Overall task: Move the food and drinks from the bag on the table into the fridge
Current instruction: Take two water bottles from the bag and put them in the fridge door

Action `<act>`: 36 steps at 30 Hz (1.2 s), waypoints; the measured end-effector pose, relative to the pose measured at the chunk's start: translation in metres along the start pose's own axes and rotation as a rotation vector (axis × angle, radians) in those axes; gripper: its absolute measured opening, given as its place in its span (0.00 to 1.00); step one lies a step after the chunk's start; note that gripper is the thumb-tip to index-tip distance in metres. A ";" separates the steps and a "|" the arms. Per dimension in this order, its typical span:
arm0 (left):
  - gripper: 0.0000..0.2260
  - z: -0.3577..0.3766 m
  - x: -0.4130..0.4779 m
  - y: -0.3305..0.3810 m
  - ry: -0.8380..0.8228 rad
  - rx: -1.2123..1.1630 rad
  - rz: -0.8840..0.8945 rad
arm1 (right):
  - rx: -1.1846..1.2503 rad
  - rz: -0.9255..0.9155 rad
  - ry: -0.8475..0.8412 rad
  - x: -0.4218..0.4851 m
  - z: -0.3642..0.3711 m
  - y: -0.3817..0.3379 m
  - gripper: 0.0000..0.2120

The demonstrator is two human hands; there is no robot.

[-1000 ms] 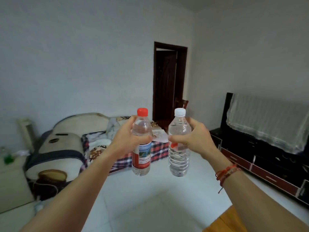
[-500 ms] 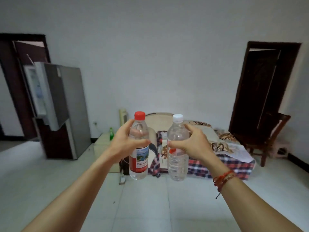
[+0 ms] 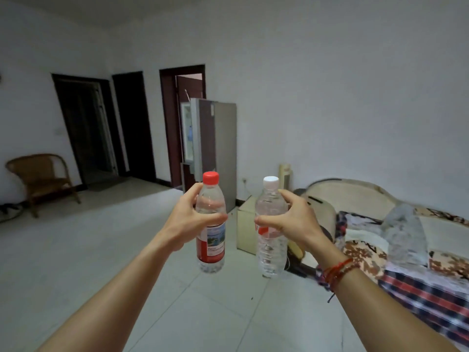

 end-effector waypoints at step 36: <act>0.26 -0.168 -0.009 -0.087 0.233 0.179 -0.088 | 0.081 -0.176 -0.259 0.064 0.195 -0.093 0.26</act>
Point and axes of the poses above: each hand's wrist, its own x-axis towards the middle knuckle, its own z-axis out of the palm, y = z × x, the point moved 10 cm from there along x, towards the middle knuckle, and after that the axes turned 14 degrees about z, right-handed, at the moved point
